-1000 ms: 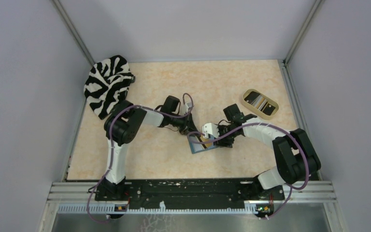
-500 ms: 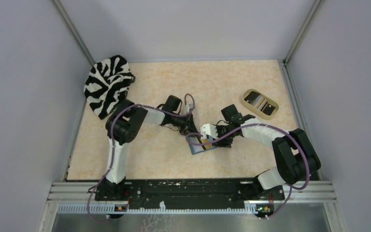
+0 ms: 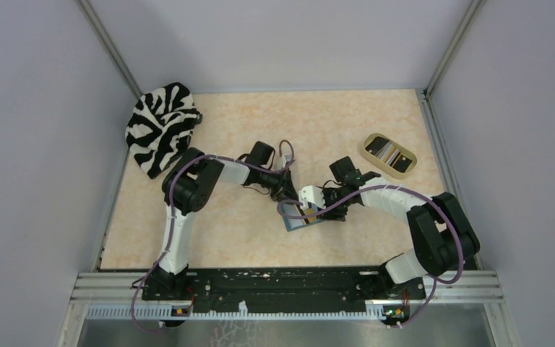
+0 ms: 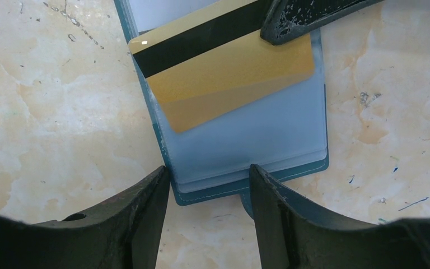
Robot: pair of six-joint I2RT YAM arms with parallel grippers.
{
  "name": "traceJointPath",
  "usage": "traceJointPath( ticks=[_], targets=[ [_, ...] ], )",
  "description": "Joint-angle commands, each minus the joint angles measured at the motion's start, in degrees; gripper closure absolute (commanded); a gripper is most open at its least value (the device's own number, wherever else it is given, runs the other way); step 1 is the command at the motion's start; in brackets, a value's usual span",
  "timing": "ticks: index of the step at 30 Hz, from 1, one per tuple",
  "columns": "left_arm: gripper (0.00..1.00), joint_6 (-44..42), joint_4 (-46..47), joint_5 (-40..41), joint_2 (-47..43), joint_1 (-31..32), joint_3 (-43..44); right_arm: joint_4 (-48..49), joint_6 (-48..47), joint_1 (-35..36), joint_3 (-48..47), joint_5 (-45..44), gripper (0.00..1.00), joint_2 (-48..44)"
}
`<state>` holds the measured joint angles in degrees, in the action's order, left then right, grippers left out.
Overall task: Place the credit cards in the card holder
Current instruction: Insert the credit card into the card holder.
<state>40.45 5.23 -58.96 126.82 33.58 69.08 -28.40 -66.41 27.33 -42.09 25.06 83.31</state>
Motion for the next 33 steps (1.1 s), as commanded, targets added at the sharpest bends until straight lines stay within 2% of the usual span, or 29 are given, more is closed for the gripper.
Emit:
traceJointPath(
  ticks=[1, 8, 15, 22, 24, 26, 29, 31, 33],
  targets=[
    [1.00, -1.68, -2.39, 4.61, 3.00, 0.44, 1.35, 1.16, -0.14, 1.27, -0.45, 0.87, 0.46, 0.16],
    [0.99, -1.52, -2.60, 4.45, 4.00, 0.52, 2.64, 1.24, 0.54, 1.41, -0.69, 1.53, 0.45, -0.48],
    [0.94, -1.77, -2.67, 4.36, 4.72, 0.46, 2.98, 2.88, 3.13, 1.41, -0.64, 1.62, 0.36, -6.02],
    [0.90, -1.83, -2.69, 4.36, 4.96, 0.44, 2.96, 2.17, 4.71, 1.48, -1.62, 10.11, 0.37, -9.36],
    [0.89, -1.82, -2.69, 4.29, 4.99, 0.46, 3.07, 2.19, 5.99, 2.40, -2.00, 13.41, 0.44, -9.35],
    [0.89, -1.86, -2.69, 4.22, 5.08, 0.48, 3.16, 3.95, 8.70, 5.79, -2.40, 13.49, 0.57, -8.81],
    [0.88, -1.86, -2.77, 4.12, 5.10, 0.47, 3.23, 7.47, 13.35, 10.98, -3.63, 9.79, 0.83, -6.60],
    [0.88, -1.86, -2.77, 4.18, 5.01, 0.44, 3.18, 10.67, 17.97, 13.38, -4.66, 5.71, 0.93, -4.50],
    [0.88, -1.94, -2.86, 4.12, 4.90, 0.50, 3.08, 13.10, 21.23, 15.02, -5.48, 2.01, 0.97, -2.39]
  ],
)
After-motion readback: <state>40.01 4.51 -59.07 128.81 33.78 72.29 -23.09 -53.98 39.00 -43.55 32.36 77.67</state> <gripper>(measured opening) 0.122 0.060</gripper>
